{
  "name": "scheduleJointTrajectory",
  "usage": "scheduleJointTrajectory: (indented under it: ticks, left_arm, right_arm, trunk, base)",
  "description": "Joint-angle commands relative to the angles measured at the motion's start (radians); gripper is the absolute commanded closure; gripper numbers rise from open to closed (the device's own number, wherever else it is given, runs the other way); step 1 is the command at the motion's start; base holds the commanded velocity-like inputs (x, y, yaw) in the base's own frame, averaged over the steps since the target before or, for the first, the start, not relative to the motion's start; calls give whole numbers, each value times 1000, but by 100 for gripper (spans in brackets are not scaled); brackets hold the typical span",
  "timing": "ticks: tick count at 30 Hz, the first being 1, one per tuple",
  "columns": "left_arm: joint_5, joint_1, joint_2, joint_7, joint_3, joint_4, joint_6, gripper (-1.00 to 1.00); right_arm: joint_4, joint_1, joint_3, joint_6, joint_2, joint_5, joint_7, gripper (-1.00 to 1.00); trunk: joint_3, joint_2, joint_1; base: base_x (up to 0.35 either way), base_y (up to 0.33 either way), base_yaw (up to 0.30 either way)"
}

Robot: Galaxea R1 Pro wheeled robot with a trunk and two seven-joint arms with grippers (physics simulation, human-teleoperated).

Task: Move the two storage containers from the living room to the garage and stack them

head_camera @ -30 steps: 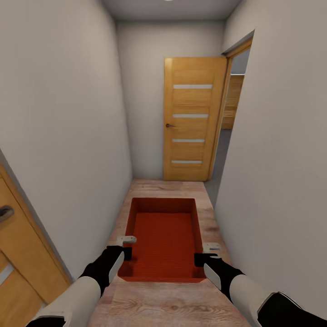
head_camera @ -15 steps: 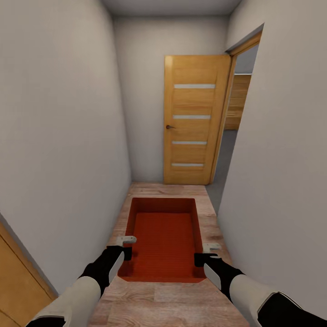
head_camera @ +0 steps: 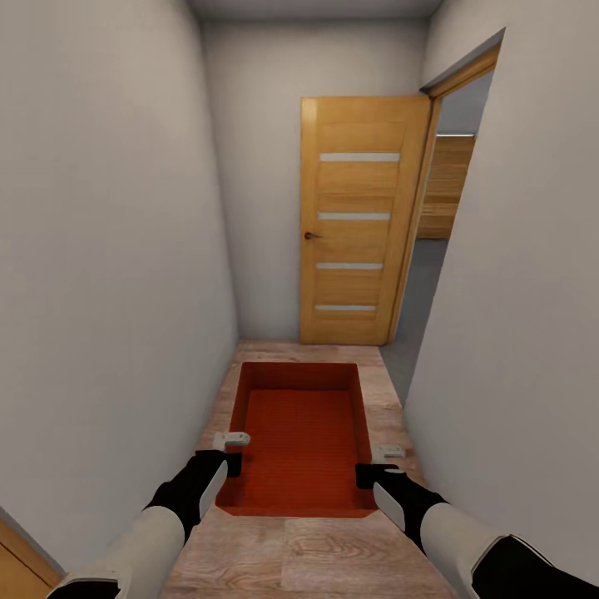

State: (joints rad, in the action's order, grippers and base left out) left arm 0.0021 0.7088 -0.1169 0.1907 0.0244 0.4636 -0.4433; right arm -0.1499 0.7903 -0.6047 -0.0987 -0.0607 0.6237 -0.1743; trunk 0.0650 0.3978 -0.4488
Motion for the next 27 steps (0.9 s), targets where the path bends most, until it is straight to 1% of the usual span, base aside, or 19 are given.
scheduleJointTrajectory:
  ticks: [1, 27]
  left_arm:
    - [4, 0, 6, 7, -7, -2, -6, 100]
    - [4, 0, 6, 6, -7, -2, -6, 100]
  right_arm:
    - [-7, 1, -29, 13, 1, 1, -4, 100]
    - [-7, 1, -29, 14, 1, 1, -4, 100]
  trunk:
    - [2, 2, -1]
    - [2, 2, -1]
  base:
    - [323, 0, 0]
    - [323, 0, 0]
